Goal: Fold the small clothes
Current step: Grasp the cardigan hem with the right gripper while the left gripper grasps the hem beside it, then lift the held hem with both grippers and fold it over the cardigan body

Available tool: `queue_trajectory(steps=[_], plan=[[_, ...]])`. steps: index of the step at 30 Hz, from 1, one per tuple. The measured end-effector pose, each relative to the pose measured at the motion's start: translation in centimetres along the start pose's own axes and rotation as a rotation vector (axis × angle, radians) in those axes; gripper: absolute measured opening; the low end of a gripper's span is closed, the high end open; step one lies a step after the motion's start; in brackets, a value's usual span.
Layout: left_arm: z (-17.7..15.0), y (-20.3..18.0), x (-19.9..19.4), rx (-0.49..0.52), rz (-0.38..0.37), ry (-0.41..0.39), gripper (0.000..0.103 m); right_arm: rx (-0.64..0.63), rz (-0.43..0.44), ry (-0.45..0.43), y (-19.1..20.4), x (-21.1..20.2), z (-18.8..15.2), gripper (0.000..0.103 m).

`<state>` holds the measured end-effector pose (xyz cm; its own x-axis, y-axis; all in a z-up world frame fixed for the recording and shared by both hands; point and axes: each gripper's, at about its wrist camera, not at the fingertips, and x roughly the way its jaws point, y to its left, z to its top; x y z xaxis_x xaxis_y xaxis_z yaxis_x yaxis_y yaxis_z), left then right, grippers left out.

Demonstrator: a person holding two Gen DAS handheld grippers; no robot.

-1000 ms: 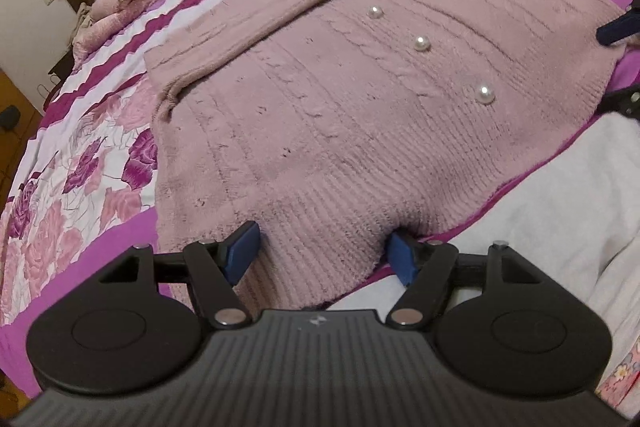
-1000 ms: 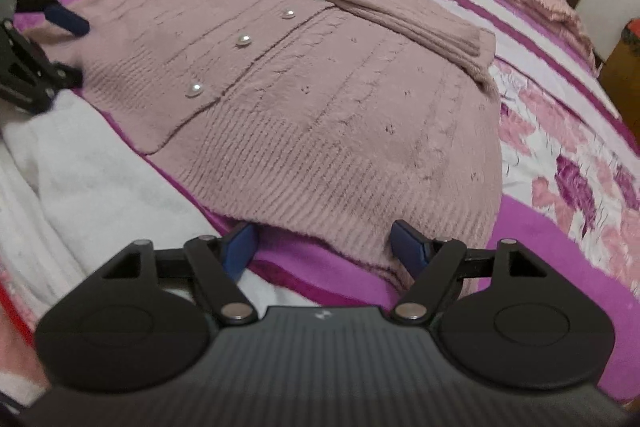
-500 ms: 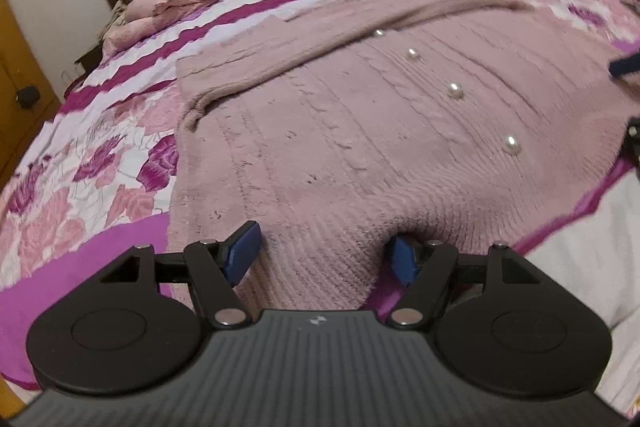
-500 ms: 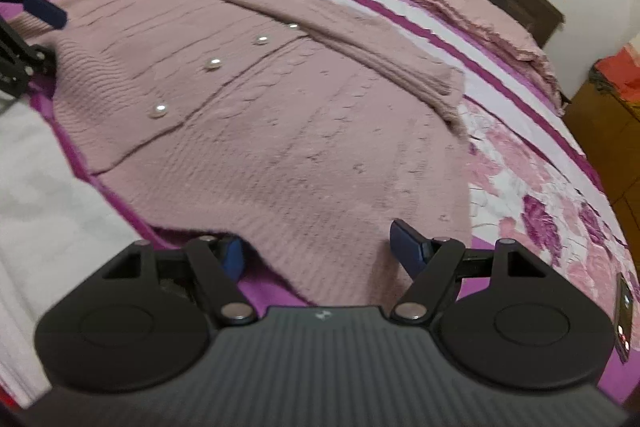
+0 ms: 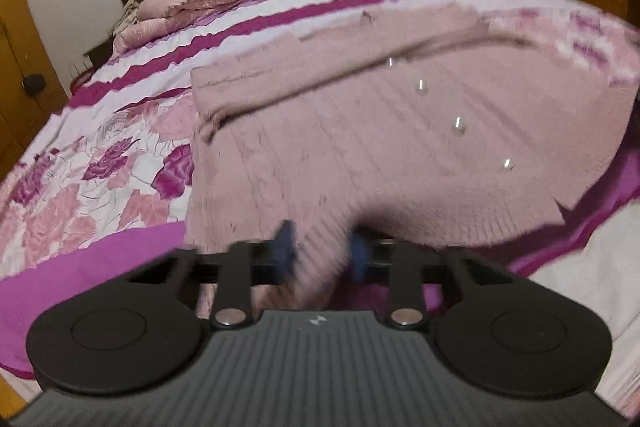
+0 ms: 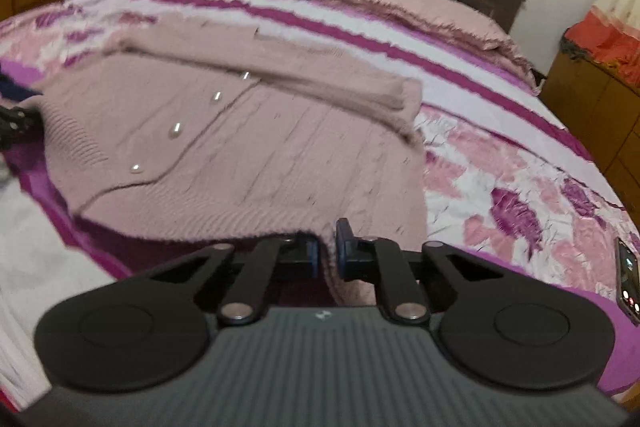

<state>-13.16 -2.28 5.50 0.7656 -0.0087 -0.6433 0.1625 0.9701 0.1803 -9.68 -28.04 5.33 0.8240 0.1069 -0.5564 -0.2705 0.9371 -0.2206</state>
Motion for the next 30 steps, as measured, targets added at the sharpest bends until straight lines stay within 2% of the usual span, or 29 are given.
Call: queue_trajectory(steps=[1, 4, 17, 24, 30], plan=[[0.4, 0.2, -0.2, -0.02, -0.007, -0.007, 0.017, 0.008, -0.001, -0.011, -0.1, -0.2, 0.2, 0.009], [1.4, 0.6, -1.0, -0.063, -0.012, -0.043, 0.013, 0.029, -0.006, -0.041, -0.4, -0.6, 0.9, 0.009], [6.1, 1.0, -3.7, -0.102, 0.031, -0.214, 0.01, 0.096, -0.019, -0.14, -1.7, -0.3, 6.0, 0.008], [10.1, 2.5, -1.8, -0.152, 0.061, -0.25, 0.01, 0.129, -0.04, -0.18, -3.4, 1.9, 9.4, 0.008], [14.0, 3.3, 0.4, -0.128, 0.094, -0.292, 0.009, 0.095, -0.082, -0.215, -4.2, 4.4, 11.9, 0.008]])
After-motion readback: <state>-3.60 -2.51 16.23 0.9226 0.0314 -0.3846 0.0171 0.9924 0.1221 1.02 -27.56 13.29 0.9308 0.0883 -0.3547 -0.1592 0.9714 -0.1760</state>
